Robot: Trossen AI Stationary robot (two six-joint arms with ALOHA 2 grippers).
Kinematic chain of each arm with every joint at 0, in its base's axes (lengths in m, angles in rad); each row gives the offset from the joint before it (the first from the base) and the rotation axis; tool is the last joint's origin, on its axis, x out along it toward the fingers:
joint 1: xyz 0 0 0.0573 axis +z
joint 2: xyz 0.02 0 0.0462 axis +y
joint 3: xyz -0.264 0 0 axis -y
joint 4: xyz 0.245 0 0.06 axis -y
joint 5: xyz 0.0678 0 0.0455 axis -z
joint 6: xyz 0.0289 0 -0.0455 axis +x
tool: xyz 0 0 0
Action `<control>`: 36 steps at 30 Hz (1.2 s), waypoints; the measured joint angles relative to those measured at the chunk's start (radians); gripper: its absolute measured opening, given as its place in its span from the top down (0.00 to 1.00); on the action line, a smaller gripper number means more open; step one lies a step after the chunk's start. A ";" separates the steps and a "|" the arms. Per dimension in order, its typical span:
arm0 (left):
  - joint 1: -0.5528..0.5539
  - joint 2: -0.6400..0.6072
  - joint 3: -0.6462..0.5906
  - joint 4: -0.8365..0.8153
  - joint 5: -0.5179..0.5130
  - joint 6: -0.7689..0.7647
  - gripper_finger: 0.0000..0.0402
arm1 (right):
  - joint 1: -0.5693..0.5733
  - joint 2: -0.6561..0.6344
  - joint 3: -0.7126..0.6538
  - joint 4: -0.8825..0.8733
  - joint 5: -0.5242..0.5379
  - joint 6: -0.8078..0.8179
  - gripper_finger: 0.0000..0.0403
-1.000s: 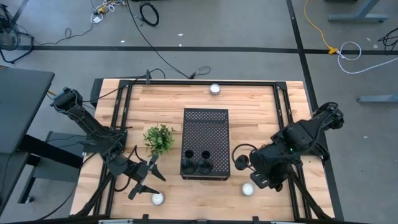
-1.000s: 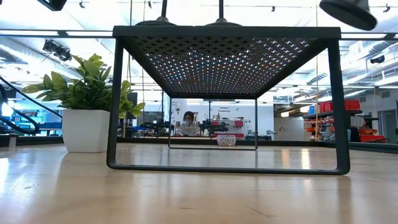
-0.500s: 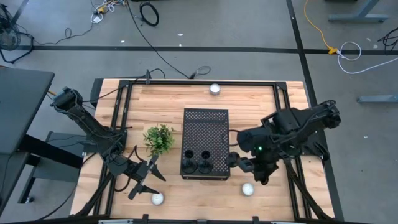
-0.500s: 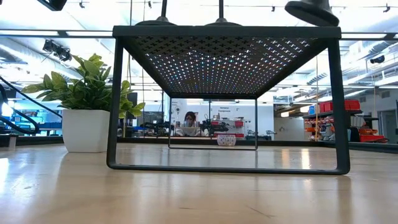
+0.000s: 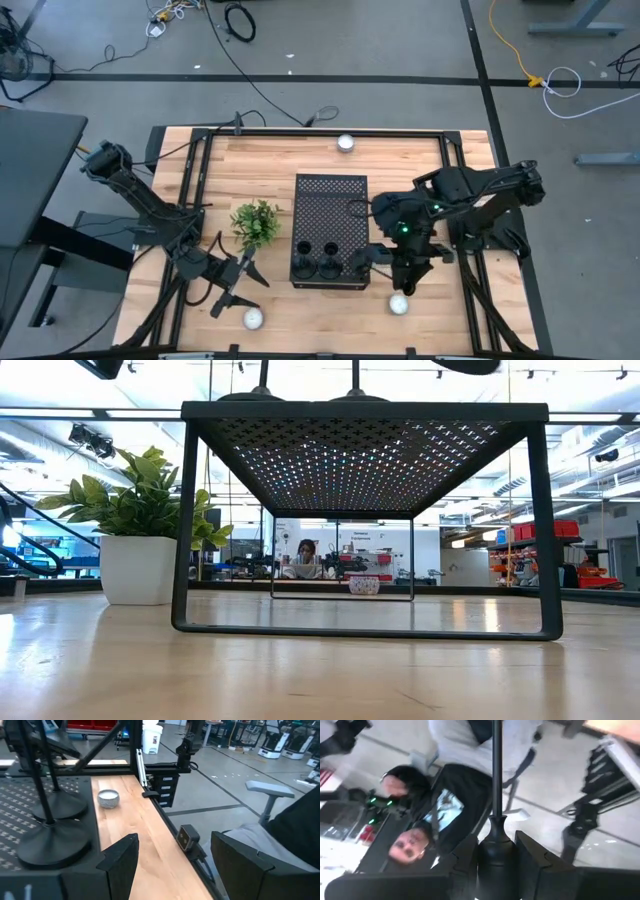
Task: Pick & Place candle stick holders
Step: Put the black candlestick on the shelf
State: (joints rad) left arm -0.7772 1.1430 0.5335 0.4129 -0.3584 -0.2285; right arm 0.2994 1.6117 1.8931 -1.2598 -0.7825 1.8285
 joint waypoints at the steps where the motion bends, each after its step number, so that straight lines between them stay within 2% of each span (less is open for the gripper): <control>1: 0.006 -0.003 0.000 -0.001 0.000 0.010 0.38 | -0.007 0.007 0.000 0.004 -0.013 0.000 0.78; 3: 0.016 -0.011 0.000 -0.002 0.000 0.026 0.38 | -0.021 0.023 0.000 -0.015 -0.034 0.015 0.78; 6: 0.025 -0.013 0.000 -0.005 0.001 0.031 0.38 | -0.035 0.053 0.000 -0.011 -0.138 0.018 0.78; 11: 0.041 -0.013 0.000 -0.008 0.004 0.033 0.38 | -0.070 0.072 0.000 -0.005 -0.185 -0.001 0.78; 18: 0.068 -0.013 0.000 -0.022 0.004 0.034 0.38 | -0.138 0.083 0.000 -0.042 -0.168 -0.127 0.78; 24: 0.069 -0.013 0.000 -0.026 0.003 0.034 0.38 | -0.149 0.093 0.000 -0.071 -0.204 -0.116 0.78; 29: 0.069 -0.013 0.000 -0.027 0.003 0.034 0.38 | -0.160 0.094 0.000 -0.146 -0.202 -0.149 0.78; 36: 0.069 -0.013 0.000 -0.029 0.003 0.033 0.38 | -0.159 0.104 0.000 -0.149 -0.202 -0.155 0.78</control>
State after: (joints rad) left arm -0.7078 1.1297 0.5335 0.3841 -0.3550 -0.1951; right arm 0.1408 1.7160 1.8931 -1.4086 -0.9846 1.6736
